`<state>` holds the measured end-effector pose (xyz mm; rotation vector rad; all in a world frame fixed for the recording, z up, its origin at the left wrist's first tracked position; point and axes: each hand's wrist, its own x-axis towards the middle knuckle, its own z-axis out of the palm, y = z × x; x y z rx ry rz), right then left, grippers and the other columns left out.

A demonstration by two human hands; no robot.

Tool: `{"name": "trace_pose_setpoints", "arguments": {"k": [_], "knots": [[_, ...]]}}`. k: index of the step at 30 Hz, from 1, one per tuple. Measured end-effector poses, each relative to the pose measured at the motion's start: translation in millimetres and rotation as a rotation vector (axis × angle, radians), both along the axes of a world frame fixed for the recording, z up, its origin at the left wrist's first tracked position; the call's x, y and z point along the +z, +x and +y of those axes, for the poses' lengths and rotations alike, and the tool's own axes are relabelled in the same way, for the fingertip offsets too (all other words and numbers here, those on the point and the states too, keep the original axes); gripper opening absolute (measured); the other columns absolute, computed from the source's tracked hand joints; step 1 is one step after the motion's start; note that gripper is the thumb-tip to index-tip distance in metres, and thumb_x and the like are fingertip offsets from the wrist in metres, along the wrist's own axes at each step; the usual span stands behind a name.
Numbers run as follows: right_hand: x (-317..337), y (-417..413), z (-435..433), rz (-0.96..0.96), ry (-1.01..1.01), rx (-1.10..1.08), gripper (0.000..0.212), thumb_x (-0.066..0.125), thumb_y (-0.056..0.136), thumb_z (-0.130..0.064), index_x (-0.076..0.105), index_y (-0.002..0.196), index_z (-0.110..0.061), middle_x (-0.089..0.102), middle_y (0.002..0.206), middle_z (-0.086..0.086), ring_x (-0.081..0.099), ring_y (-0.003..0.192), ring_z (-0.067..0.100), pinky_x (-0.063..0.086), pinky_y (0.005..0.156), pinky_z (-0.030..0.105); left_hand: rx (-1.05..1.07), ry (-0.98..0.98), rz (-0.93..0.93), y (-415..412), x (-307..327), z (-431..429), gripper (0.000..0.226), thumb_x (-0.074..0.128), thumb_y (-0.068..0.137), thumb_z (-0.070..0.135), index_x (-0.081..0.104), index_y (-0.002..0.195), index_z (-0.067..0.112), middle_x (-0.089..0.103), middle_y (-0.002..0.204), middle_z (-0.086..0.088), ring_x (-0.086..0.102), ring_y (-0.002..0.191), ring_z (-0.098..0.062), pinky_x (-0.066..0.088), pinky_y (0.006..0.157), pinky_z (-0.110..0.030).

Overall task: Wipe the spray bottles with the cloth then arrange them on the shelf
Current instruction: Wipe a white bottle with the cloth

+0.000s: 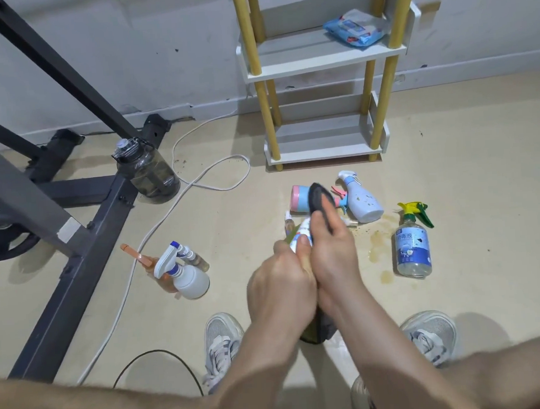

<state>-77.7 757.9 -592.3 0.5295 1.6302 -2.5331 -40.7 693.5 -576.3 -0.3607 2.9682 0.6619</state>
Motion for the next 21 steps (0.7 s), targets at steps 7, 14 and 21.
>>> {"name": "trace_pose_setpoints", "arguments": {"k": [7, 14, 21], "knots": [[33.8, -33.4, 43.1, -0.039, -0.038, 0.164, 0.032, 0.042, 0.105, -0.017, 0.061, 0.127, -0.029, 0.069, 0.12, 0.009, 0.065, 0.113, 0.029, 0.049, 0.101, 0.048, 0.352, 0.875, 0.026, 2.0, -19.7, -24.5, 0.039, 0.038, 0.101, 0.053, 0.053, 0.093, 0.017, 0.055, 0.076, -0.001, 0.048, 0.059, -0.014, 0.039, 0.056, -0.029], [47.8, -31.2, 47.5, 0.073, -0.095, 0.299, 0.026, 0.047, 0.103, -0.017, 0.066, 0.121, -0.019, 0.072, 0.107, 0.007, 0.067, 0.096, 0.02, 0.056, 0.085, 0.033, 0.344, 1.192, 0.029, -6.3, -8.7, -23.7, 0.047, 0.032, 0.104, 0.048, 0.056, 0.098, 0.008, 0.053, 0.069, -0.003, 0.031, 0.044, -0.011, 0.021, 0.039, -0.02], [40.2, -45.6, 94.0, 0.036, 0.103, 0.245, 0.017, 0.055, 0.091, -0.014, 0.07, 0.097, -0.01, 0.071, 0.096, 0.009, 0.065, 0.085, 0.023, 0.051, 0.076, 0.032, 0.577, 1.27, 0.347, -23.6, 28.1, -51.3, 0.038, 0.034, 0.104, 0.048, 0.054, 0.091, 0.018, 0.04, 0.045, 0.008, 0.021, 0.038, -0.008, 0.014, 0.042, -0.021]]}}
